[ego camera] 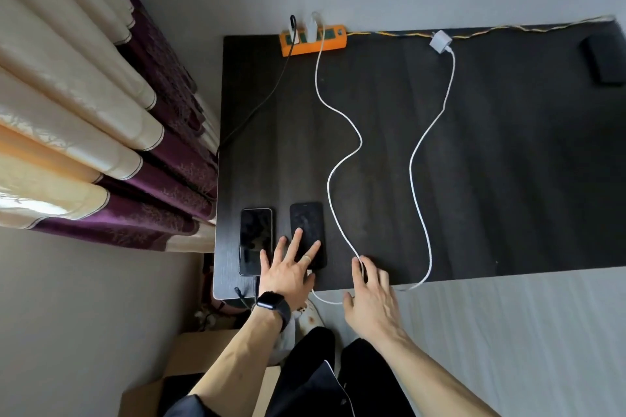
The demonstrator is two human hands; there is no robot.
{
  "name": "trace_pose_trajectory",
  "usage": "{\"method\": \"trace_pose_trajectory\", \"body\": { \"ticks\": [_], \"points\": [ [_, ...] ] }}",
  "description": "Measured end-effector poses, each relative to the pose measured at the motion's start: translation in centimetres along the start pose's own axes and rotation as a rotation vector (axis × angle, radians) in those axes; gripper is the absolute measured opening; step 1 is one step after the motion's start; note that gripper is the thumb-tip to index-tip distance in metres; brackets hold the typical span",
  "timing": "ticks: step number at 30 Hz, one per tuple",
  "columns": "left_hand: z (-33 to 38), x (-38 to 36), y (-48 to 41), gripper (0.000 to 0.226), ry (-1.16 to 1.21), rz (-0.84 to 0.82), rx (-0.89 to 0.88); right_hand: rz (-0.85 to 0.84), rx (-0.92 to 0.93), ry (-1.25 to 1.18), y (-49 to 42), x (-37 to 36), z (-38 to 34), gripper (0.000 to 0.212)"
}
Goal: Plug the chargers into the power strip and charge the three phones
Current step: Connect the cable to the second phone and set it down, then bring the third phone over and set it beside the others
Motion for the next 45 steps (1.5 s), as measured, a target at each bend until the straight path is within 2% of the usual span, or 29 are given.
{"method": "trace_pose_trajectory", "body": {
  "ticks": [6, 8, 11, 14, 20, 23, 26, 30, 37, 45],
  "points": [
    [0.8, 1.5, -0.2, 0.065, 0.033, 0.005, 0.017, -0.198, 0.161, -0.067, -0.1, 0.9, 0.5, 0.071],
    [1.8, 2.7, 0.1, 0.058, 0.024, 0.034, 0.031, -0.196, 0.154, -0.156, 0.3, 2.0, 1.8, 0.068],
    [4.4, 4.3, 1.0, 0.054, 0.03, 0.08, 0.029, -0.053, 0.11, -0.307, 1.8, 5.1, 4.3, 0.058],
    [9.9, 5.7, 2.5, 0.053, 0.032, 0.148, -0.036, 0.091, 0.06, -0.456, 4.9, 8.7, 8.9, 0.048],
    [25.7, 5.5, 6.1, 0.051, 0.083, 0.252, -0.207, 0.315, -0.083, -0.661, 13.2, 14.5, 23.9, 0.034],
    [34.2, 4.0, 7.5, 0.05, 0.115, 0.265, -0.282, 0.435, -0.139, -0.661, 17.0, 17.9, 31.9, 0.027],
    [43.1, 0.8, 9.3, 0.048, 0.044, 0.208, -0.364, 0.528, -0.252, -0.684, 22.0, 18.9, 40.4, 0.023],
    [51.9, -1.1, 10.9, 0.049, -0.006, 0.176, -0.441, 0.612, -0.354, -0.628, 27.3, 19.2, 47.9, 0.023],
    [62.9, 0.3, 9.3, 0.047, -0.019, 0.224, -0.52, 0.632, -0.397, -0.53, 29.3, 21.5, 56.2, 0.031],
    [69.6, 2.5, 2.4, 0.052, 0.04, 0.237, -0.472, 0.593, -0.32, -0.501, 22.9, 27.0, 62.8, 0.032]
  ]
}}
Point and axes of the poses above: each hand's wrist, its own y-axis away from the middle knuckle, its own x-axis out of the back of the hand, z = x × y, the point moved 8 cm from there along -y, towards the middle knuckle, and after that the axes turned 1 degree about -y, right-handed, at the moved point
